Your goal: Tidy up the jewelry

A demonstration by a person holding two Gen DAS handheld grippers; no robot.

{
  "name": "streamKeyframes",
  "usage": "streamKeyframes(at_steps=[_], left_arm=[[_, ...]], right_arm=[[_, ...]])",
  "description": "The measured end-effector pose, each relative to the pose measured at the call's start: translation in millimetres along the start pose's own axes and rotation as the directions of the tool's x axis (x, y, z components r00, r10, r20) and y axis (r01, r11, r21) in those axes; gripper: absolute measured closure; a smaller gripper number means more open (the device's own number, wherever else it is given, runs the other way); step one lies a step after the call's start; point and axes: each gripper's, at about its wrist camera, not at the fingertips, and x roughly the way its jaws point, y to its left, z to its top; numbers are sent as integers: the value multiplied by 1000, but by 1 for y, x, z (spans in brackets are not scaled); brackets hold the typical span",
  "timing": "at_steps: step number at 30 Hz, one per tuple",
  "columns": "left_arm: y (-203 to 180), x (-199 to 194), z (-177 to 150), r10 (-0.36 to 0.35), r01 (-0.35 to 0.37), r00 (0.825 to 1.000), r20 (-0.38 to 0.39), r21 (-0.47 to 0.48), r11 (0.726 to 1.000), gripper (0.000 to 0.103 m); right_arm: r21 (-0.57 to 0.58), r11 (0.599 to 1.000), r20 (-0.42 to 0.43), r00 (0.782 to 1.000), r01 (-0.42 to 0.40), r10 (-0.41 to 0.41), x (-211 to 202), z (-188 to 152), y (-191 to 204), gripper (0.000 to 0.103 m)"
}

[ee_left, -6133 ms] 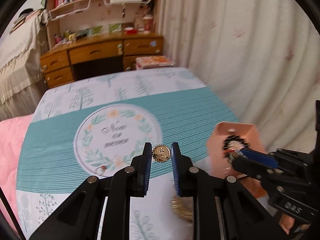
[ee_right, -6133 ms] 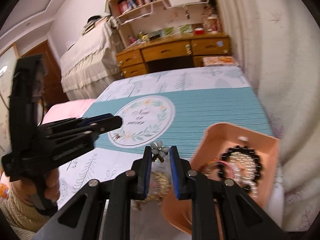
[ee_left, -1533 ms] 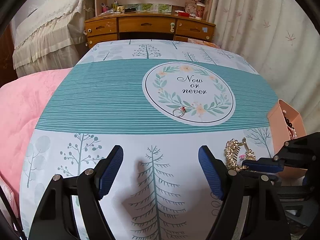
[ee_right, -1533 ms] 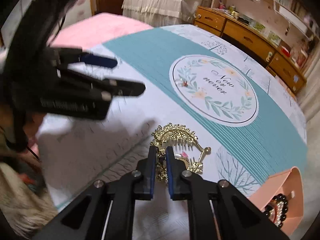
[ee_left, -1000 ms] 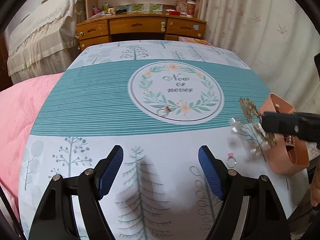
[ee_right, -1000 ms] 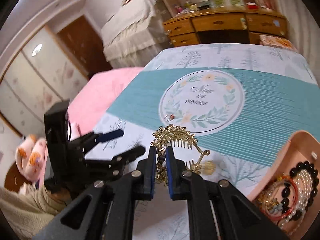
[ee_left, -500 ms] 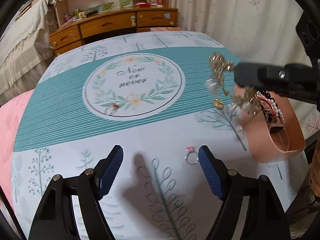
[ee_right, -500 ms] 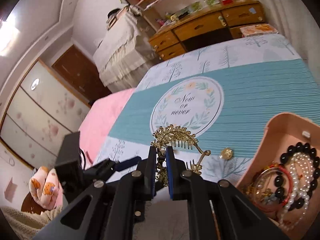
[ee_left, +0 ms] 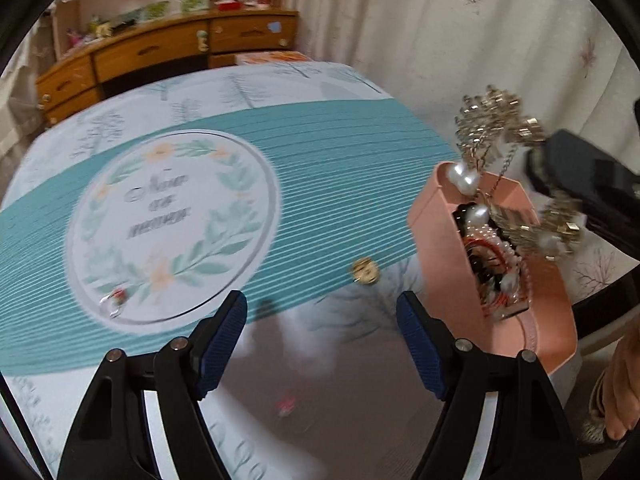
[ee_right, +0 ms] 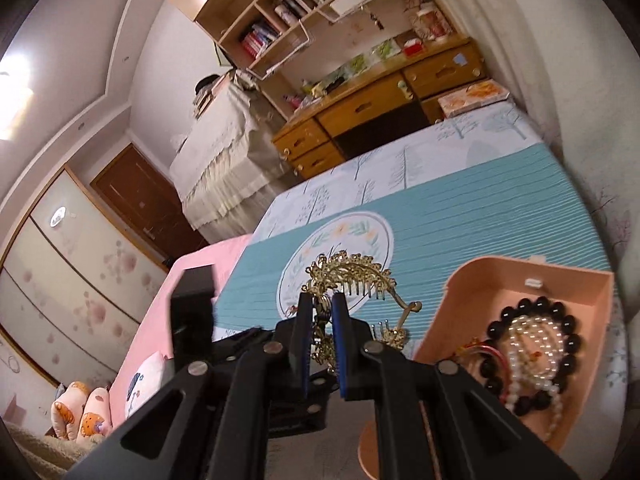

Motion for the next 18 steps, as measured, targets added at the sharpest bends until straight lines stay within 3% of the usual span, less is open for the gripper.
streamKeyframes(at_steps=[4, 8, 11, 15, 18], left_arm=[[-9, 18, 8, -21, 21, 1000, -23, 20, 1000, 54], [-18, 25, 12, -5, 5, 1000, -11, 65, 998, 56], [-21, 29, 15, 5, -4, 1000, -9, 89, 996, 64], [-28, 31, 18, -11, 14, 1000, -19, 125, 992, 86], [-33, 32, 17, -5, 8, 1000, -21, 154, 988, 86]], right_arm=[[7, 1000, 38, 999, 7, -8, -15, -1, -5, 94], [-3, 999, 58, 998, 32, -32, -25, -3, -8, 94], [-1, 999, 64, 997, 39, -38, -29, -5, -11, 94], [12, 999, 67, 997, 46, -46, -32, -8, -15, 94], [31, 997, 48, 996, 73, -74, -28, -8, -22, 94]])
